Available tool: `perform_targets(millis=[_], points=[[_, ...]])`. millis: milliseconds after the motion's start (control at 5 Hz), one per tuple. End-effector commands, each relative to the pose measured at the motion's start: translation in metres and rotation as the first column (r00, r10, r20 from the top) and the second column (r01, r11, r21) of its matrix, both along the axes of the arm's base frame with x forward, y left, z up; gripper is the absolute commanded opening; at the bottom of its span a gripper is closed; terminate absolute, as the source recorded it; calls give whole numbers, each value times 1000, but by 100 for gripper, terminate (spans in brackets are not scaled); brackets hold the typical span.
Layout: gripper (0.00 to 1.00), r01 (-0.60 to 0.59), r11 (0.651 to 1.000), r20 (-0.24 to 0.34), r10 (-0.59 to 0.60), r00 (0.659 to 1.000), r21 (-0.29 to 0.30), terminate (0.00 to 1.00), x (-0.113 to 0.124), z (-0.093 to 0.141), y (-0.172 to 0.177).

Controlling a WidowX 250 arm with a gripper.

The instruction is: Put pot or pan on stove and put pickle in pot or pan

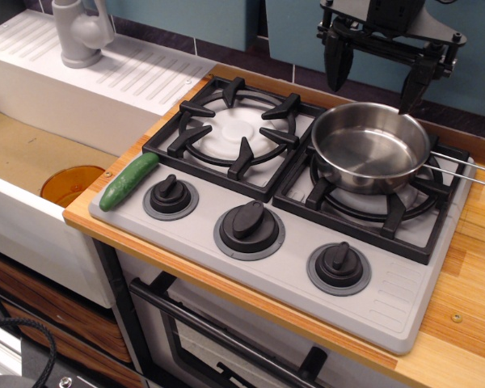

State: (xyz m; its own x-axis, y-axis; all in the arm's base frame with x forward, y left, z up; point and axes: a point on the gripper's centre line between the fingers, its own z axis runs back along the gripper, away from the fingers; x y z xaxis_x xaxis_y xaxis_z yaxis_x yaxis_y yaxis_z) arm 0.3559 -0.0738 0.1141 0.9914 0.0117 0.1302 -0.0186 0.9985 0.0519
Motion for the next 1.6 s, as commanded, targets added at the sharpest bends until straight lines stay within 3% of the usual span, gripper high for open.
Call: perform_targets(millis=[0, 1400], points=[[100, 0, 1000, 0, 0, 1000, 0, 0, 0, 0, 0], [100, 44, 999, 92, -43, 995, -10, 0, -2, -22, 30]])
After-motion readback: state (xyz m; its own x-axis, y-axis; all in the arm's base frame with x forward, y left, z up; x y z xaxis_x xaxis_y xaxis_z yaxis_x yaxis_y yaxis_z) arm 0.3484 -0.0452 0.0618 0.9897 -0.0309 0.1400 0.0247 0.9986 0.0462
